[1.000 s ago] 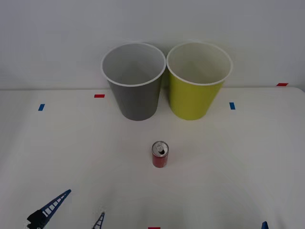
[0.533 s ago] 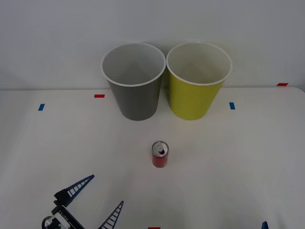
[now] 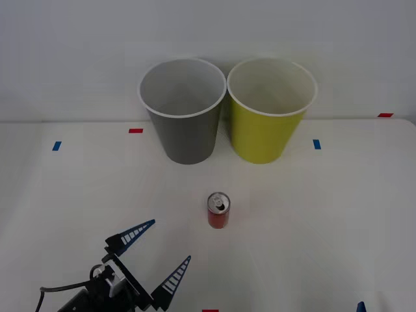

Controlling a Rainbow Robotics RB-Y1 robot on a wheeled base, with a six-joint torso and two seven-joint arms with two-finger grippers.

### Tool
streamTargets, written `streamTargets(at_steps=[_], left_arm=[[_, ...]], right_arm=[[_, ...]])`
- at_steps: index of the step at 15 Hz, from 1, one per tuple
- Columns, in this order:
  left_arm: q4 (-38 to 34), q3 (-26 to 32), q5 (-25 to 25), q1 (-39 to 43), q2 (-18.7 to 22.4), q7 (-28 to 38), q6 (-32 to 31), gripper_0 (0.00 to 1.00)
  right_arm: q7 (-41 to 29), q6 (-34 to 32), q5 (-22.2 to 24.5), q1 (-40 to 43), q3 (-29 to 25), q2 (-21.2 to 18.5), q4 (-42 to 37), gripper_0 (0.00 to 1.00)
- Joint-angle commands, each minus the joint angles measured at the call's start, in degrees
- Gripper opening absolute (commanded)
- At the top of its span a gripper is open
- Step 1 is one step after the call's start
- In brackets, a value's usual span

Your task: Put cans in the gray bin and PET bottles in the light green bin.

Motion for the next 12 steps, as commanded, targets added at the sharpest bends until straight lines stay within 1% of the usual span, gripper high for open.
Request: streamTargets(at_steps=[1,4,8,12], left_arm=[[3.0,-2.9,1.3,-4.3,-1.4,-0.2,0.0,1.0],[5.9,-5.9,2.8,-9.1,-3.4,-0.1,0.2,1.0],[11.1,-6.1,2.6,-13.0,-8.9,0.0,0.8,1.0],[11.5,-6.1,3.1,-14.9,-11.4,0.0,4.0,1.0]], right_arm=[[0.0,0.0,0.0,0.0,0.0,0.0,0.0,1.0],[0.0,0.0,0.0,0.0,0.0,0.0,0.0,1.0],[0.0,0.0,0.0,0.0,0.0,0.0,0.0,1.0],[0.0,0.0,0.0,0.0,0.0,0.0,0.0,1.0]])
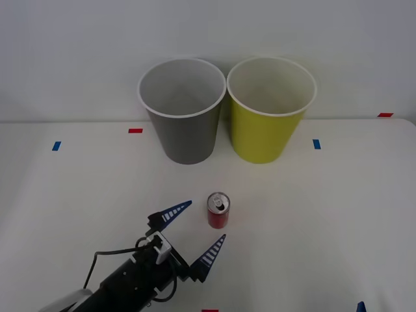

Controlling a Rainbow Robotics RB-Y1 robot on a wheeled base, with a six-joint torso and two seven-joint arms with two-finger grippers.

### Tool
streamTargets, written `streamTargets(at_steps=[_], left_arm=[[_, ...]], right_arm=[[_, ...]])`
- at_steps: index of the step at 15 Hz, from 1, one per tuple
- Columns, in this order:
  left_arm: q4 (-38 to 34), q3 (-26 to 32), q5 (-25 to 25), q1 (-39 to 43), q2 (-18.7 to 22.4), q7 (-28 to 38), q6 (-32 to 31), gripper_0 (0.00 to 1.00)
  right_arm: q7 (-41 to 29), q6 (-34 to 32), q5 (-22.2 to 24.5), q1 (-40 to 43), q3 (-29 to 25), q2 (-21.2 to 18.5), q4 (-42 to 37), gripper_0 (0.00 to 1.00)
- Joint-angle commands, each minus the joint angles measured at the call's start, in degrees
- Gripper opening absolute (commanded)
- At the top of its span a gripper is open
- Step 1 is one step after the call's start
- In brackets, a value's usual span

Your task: Put cans in the gray bin and PET bottles in the light green bin.

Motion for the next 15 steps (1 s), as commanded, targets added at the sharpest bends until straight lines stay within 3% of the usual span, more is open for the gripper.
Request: streamTargets(at_steps=[1,15], left_arm=[[0.4,0.0,0.4,-1.4,-1.4,0.0,1.9,1.0],[9.4,0.0,1.3,-7.7,-8.0,0.3,2.4,1.0]], right_arm=[[0.0,0.0,0.0,0.0,0.0,0.0,0.0,1.0],[0.0,0.0,0.0,0.0,0.0,0.0,0.0,1.0]])
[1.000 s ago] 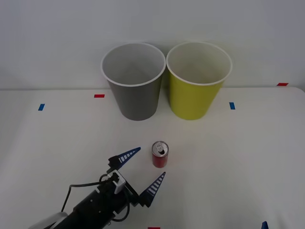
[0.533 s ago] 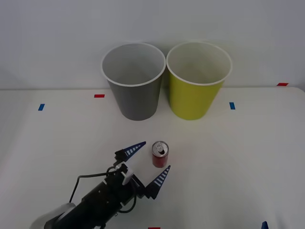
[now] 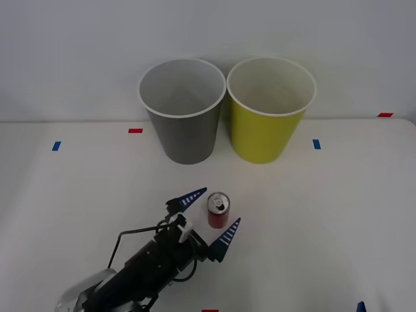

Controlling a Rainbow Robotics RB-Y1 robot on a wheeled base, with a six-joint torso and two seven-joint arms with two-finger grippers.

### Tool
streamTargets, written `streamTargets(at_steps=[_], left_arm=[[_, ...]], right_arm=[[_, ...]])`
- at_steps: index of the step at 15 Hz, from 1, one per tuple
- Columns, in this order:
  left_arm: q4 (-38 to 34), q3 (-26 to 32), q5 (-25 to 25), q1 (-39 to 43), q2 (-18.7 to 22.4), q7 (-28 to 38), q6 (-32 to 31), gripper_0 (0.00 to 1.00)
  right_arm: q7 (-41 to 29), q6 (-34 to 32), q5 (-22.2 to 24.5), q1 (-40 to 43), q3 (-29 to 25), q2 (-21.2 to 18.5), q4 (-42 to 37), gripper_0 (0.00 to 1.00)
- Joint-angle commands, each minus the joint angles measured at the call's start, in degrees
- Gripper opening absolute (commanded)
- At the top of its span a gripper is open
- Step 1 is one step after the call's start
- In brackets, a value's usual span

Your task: Put cans in the gray bin and PET bottles in the light green bin.

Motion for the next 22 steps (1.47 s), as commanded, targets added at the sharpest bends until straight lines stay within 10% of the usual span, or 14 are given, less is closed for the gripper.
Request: streamTargets(at_steps=[1,3,14,22], left_arm=[[0.9,0.0,0.2,-1.1,-1.0,0.2,0.6,0.99],[0.9,0.0,0.2,-1.2,-1.2,0.4,0.6,0.0],[-2.6,0.4,0.5,-1.1,-1.0,0.4,5.6,0.0],[-32.9,12.0,1.8,4.0,5.7,1.1,40.2,0.0]], right_arm=[[0.0,0.0,0.0,0.0,0.0,0.0,0.0,1.0],[0.0,0.0,0.0,0.0,0.0,0.0,0.0,1.0],[0.0,0.0,0.0,0.0,0.0,0.0,0.0,1.0],[0.0,0.0,0.0,0.0,0.0,0.0,0.0,1.0]])
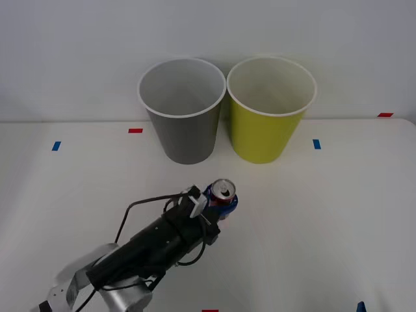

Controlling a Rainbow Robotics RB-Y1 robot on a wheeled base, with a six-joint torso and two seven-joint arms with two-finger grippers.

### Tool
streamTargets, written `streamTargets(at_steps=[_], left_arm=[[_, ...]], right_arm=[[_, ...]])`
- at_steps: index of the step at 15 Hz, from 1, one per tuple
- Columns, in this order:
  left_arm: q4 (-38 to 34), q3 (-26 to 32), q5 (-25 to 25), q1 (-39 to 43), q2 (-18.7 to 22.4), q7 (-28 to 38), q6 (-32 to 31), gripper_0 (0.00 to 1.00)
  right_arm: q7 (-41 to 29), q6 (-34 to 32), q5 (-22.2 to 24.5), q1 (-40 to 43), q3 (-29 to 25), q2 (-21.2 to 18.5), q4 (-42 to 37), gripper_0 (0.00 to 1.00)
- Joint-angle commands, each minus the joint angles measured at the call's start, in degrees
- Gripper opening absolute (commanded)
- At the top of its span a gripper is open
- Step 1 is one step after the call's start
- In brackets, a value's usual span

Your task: Put cans in the gray bin and PET bottles in the light green bin.

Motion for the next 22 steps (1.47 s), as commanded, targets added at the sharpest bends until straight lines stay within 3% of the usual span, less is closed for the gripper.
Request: streamTargets(at_steps=[1,4,7,10,13,16,22], left_arm=[[-19.1,9.0,0.2,5.3,2.5,0.1,22.5,0.0],[-31.2,16.2,0.9,6.4,3.5,0.8,39.8,0.0],[-40.9,24.6,2.6,5.7,1.9,0.8,57.5,0.0],[-47.1,35.3,9.6,3.1,-1.9,-2.0,73.5,0.0],[-47.2,46.7,16.7,-3.0,-6.4,-8.0,84.9,0.0],[-46.9,52.2,16.9,-10.4,-10.7,-7.2,92.2,0.0],[-36.4,51.4,12.1,-23.5,-14.3,-6.0,91.6,0.0]], right_arm=[[0.0,0.0,0.0,0.0,0.0,0.0,0.0,1.0],[0.0,0.0,0.0,0.0,0.0,0.0,0.0,1.0],[0.0,0.0,0.0,0.0,0.0,0.0,0.0,1.0],[0.0,0.0,0.0,0.0,0.0,0.0,0.0,1.0],[0.0,0.0,0.0,0.0,0.0,0.0,0.0,1.0],[0.0,0.0,0.0,0.0,0.0,0.0,0.0,1.0],[0.0,0.0,0.0,0.0,0.0,0.0,0.0,1.0]])
